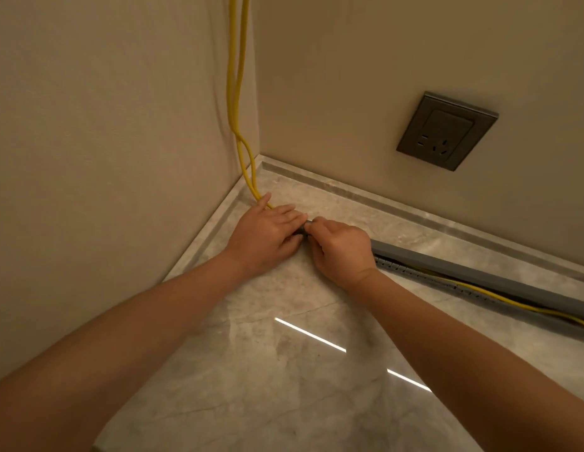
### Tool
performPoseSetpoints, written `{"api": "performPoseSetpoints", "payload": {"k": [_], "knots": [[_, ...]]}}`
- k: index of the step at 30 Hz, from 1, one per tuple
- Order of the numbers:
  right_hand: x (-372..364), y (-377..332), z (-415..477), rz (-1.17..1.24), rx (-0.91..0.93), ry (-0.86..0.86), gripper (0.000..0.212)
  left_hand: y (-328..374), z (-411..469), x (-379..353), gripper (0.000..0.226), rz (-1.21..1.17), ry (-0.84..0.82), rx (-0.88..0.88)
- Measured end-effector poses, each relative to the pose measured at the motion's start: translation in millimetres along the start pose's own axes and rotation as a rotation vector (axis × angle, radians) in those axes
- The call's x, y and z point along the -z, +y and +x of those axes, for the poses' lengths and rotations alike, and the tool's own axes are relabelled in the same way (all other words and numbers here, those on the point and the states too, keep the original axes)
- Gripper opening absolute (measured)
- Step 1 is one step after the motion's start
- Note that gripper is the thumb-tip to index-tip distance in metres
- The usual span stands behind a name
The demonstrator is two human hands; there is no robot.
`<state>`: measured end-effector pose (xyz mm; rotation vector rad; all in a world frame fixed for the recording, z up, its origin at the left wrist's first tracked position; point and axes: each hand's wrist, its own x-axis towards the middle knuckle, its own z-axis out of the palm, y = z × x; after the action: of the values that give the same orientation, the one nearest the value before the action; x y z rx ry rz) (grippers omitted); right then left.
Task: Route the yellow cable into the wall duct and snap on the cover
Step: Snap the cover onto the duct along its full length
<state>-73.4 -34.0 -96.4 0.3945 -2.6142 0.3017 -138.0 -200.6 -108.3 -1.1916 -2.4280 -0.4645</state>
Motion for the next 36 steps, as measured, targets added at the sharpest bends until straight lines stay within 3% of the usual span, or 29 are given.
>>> {"api": "performPoseSetpoints", "payload": {"k": [5, 9, 12, 14, 16, 19, 22, 28, 36], "knots": [[8, -1, 2, 0.121, -0.167, -0.135, 0.018, -3, 14, 12, 0.035, -0.083, -0.236, 0.115], [18, 6, 17, 0.255, -0.354, -0.336, 0.021, -10, 40, 26, 0.041, 0.013, -0.436, 0.131], [25, 14, 37, 0.317, -0.497, -0.463, 0.015, -9, 49, 30, 0.039, 0.101, -0.492, 0.059], [29, 19, 50, 0.348, -0.577, -0.537, 0.029, -7, 47, 28, 0.04, 0.105, -0.494, 0.078], [31, 22, 60, 0.296, -0.581, -0.651, 0.037, -9, 45, 26, 0.042, 0.026, -0.505, 0.157], [32, 20, 72, 0.246, -0.563, -0.762, 0.03, -14, 54, 33, 0.036, -0.235, -0.631, 0.314], [34, 22, 79, 0.237, -0.571, -0.832, 0.036, -17, 69, 36, 0.027, -0.261, -0.73, 0.349], [32, 28, 85, 0.251, -0.596, -0.917, 0.041, -15, 99, 34, 0.031, -0.19, -0.997, 0.249], [26, 33, 94, 0.3, -0.59, -0.982, 0.041, -17, 117, 26, 0.033, -0.104, -1.08, 0.164]]}}
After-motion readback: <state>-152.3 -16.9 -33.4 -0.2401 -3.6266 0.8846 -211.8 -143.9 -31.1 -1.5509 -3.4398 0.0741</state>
